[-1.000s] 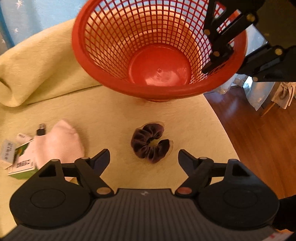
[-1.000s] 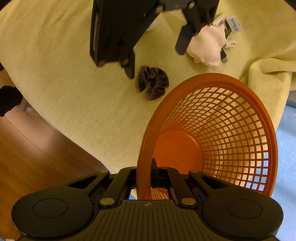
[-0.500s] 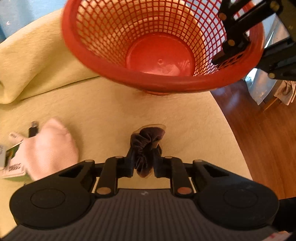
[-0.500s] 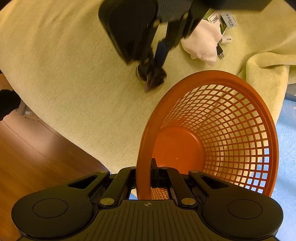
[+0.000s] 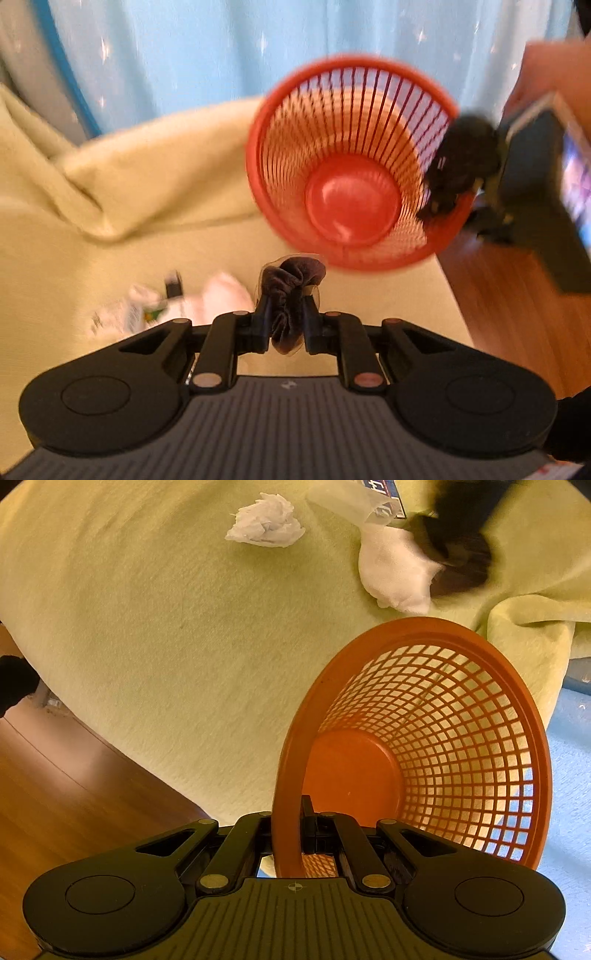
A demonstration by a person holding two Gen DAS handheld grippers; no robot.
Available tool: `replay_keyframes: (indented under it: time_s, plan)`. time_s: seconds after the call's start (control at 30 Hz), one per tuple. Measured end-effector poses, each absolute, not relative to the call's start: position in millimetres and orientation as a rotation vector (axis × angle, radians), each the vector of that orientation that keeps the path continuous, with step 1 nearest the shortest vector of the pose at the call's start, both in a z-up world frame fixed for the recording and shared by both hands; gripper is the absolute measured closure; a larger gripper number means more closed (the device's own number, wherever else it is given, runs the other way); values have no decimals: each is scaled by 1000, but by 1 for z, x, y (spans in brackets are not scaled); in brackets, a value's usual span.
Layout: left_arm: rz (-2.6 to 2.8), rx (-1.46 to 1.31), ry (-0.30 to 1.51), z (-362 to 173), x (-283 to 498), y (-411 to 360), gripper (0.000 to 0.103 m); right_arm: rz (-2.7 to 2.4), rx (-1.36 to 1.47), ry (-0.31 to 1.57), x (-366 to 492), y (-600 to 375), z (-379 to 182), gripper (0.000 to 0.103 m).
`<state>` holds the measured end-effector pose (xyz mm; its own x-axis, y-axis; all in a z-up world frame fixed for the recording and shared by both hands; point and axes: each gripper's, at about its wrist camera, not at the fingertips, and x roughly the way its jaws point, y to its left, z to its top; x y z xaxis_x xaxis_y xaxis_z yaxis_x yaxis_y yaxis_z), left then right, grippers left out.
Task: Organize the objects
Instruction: 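Lift the scrunchie with the left tool and drop it into the basket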
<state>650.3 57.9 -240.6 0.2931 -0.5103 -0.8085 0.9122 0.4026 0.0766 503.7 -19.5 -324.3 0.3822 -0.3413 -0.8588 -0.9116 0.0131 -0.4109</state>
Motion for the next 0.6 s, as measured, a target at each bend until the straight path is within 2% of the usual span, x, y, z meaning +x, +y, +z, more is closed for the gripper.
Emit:
replay_keyframes:
  time_s: [0.17,0.33,0.4,0.47,0.6]
  plan:
    - [-1092,587,741,-209,651,40,90,647,-1562,1165,498,-21,-328,103]
    - [-1136,580,716,-206,657,11,88,637,-1550,1169,501,-17,-328,103]
    - [-1155,554,716,-206,659,3,83,634,-1547,1169,501,-18,-328,103]
    - [-1165,524,714,-206,661,-1,74,632,-1539,1170,502,-18,-327,103]
    - [-1147,515,699,-205,663,-4,71,631,-1519,1174,504,-17,-323,103]
